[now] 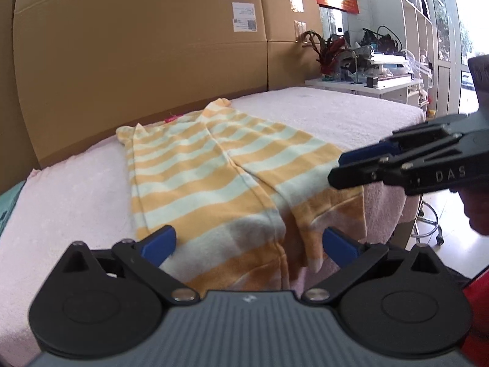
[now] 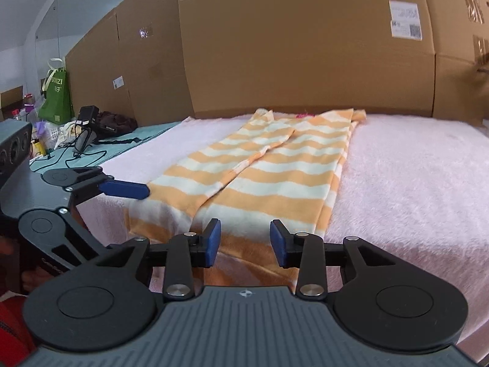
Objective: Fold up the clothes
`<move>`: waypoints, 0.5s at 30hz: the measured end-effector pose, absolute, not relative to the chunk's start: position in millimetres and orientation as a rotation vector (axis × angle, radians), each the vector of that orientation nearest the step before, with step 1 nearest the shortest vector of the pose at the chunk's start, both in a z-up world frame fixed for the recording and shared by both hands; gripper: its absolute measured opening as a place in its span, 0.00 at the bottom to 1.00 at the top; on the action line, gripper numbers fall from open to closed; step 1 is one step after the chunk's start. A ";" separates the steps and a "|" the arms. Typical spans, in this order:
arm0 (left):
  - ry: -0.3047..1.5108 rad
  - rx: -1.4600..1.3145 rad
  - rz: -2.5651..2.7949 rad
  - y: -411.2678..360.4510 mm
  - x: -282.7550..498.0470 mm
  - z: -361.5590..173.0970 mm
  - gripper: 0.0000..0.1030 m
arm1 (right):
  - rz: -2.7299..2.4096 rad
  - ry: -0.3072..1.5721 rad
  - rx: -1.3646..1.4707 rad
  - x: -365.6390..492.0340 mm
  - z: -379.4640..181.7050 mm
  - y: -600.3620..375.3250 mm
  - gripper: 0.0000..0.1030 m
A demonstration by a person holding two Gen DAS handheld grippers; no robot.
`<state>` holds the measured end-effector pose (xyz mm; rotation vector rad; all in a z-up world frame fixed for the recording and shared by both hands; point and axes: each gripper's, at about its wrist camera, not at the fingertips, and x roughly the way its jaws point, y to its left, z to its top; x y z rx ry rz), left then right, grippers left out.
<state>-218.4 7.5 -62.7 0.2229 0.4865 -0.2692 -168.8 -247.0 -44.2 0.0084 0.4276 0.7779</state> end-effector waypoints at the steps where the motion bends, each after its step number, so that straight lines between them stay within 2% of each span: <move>1: 0.482 0.251 -0.267 5.2 -220.1 -65.2 0.99 | 0.783 0.430 0.010 -168.1 -48.4 -248.0 0.37; 6: 0.501 0.296 -0.295 6.9 -242.6 -67.5 0.99 | 0.713 0.526 -0.034 -169.4 -58.0 -262.3 0.37; 9: 0.562 0.244 -0.305 16.8 -251.2 -71.4 0.99 | 0.675 0.532 -0.010 -173.4 -60.9 -278.2 0.41; 15: 0.659 0.108 -0.189 49.7 -250.1 -90.9 0.99 | 0.570 0.595 0.081 -164.5 -74.8 -311.2 0.41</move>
